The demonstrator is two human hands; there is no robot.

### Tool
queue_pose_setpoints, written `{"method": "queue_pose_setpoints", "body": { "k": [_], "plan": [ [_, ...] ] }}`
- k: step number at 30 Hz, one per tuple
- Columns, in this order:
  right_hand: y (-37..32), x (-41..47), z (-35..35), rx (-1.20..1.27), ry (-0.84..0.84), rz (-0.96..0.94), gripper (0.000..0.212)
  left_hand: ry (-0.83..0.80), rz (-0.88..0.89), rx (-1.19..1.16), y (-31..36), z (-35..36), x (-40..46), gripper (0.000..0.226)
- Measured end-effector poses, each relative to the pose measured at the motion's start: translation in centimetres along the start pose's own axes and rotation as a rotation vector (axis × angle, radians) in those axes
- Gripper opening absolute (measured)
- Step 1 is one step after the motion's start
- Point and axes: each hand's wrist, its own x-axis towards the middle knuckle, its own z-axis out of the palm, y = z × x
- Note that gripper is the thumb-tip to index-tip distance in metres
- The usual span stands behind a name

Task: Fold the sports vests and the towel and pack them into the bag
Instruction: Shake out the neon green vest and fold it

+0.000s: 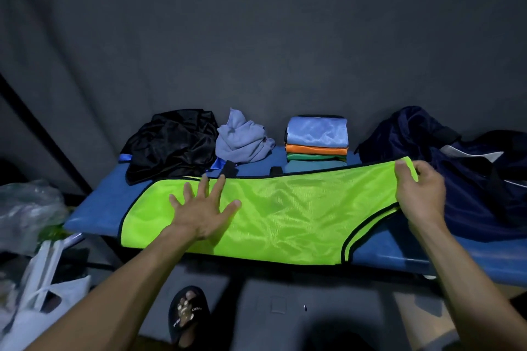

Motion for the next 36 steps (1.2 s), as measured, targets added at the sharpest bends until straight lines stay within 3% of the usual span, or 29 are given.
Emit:
{"method": "queue_pose_setpoints", "body": {
  "k": [4,6,10,16,20,23,26,29,33,36],
  "plan": [
    [0.3,0.2,0.0,-0.056,-0.019,0.026,0.031,0.316,0.105,-0.027,-1.2,-0.4,1.4,0.055],
    [0.4,0.3,-0.1,-0.070,-0.028,0.039,0.030,0.393,0.103,-0.107,-3.1,-0.8,2.4,0.044],
    [0.5,0.5,0.1,-0.095,-0.045,0.035,0.029,0.347,0.125,-0.151,-6.2,-1.0,4.1,0.030],
    [0.6,0.9,0.7,-0.107,-0.035,0.028,0.030,0.260,0.169,-0.270,-5.7,-1.2,5.3,0.025],
    [0.8,1.2,0.9,-0.105,-0.009,0.019,0.028,0.330,0.108,-0.186,-5.5,-1.6,5.8,0.015],
    [0.8,1.3,0.9,-0.108,0.004,0.017,0.028,0.432,0.092,-0.121,-4.8,-1.9,5.7,0.023],
    [0.8,1.2,1.0,-0.105,-0.006,0.019,0.028,0.530,0.264,-0.187,-3.2,-2.1,4.5,0.020],
    [0.6,1.0,1.1,-0.110,-0.018,0.010,0.028,0.422,0.347,-0.110,-2.1,-1.3,2.8,0.020],
    [0.4,0.9,1.5,-0.122,-0.023,0.009,0.026,0.420,0.366,-0.018,-2.6,-0.2,2.0,0.025],
    [0.1,0.7,1.9,-0.114,-0.026,0.007,0.026,0.373,0.427,-0.011,-2.8,0.2,2.0,0.045]
  ]
}}
